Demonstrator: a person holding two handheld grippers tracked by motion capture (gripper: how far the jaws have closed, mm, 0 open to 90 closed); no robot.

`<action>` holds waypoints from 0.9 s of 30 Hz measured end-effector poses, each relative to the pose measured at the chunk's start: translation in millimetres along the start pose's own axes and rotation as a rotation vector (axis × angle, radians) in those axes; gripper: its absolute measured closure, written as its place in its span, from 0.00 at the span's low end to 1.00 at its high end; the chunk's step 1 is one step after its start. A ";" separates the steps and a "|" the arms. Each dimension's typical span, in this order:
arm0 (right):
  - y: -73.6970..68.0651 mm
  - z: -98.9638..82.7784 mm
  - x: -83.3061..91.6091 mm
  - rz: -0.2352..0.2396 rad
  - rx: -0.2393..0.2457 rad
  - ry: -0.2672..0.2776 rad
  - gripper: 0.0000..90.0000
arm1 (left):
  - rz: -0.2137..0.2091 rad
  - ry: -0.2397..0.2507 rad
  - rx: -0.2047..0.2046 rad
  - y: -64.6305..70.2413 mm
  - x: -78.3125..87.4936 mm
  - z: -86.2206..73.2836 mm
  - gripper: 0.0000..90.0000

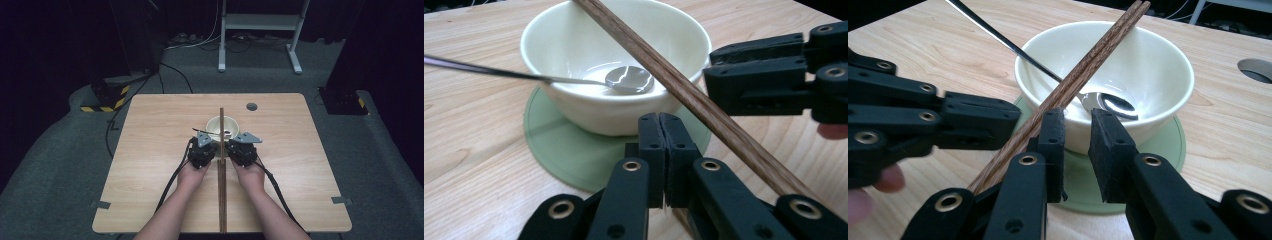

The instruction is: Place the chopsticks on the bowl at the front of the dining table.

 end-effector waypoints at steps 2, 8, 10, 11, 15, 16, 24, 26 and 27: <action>-0.1 -2.0 5.1 0.000 0.006 0.004 0.84 | -0.001 0.009 -0.026 0.6 8.8 -2.1 0.96; -4.0 -16.4 30.0 -0.006 0.025 0.025 0.84 | -0.026 0.026 -0.071 9.7 40.2 -17.6 0.90; -7.0 -23.0 37.6 -0.008 0.044 0.027 0.84 | -0.036 0.027 -0.093 14.3 50.0 -25.1 0.87; -8.9 -25.5 40.2 -0.005 0.046 0.026 0.83 | -0.044 0.022 -0.104 17.2 55.3 -30.0 0.86; -18.9 -38.7 51.5 -0.004 0.086 0.028 0.83 | -0.063 0.020 -0.126 28.2 63.0 -43.2 0.85; -21.6 -41.1 52.9 -0.006 0.094 0.029 0.84 | -0.068 0.026 -0.122 31.2 63.1 -45.5 0.85; -34.4 -52.0 58.3 0.006 0.142 0.032 0.83 | -0.084 0.026 -0.142 35.9 64.8 -49.0 0.91; -33.7 -52.7 58.4 0.005 0.132 0.032 0.83 | -0.094 0.022 -0.134 35.3 64.6 -48.0 0.92; -33.8 -53.1 58.6 0.007 0.126 0.026 0.83 | -0.094 0.021 -0.131 35.4 64.7 -47.6 0.92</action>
Point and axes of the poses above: each handheld gripper's, and its own axes: x roughly backward along the jaws, z roughly out of its top, y roughly to its right, the point moved 2 cm from there along -x, roughly forward along the jaws, and after that the axes turned 3 degrees about -y, right-handed, at the moved point
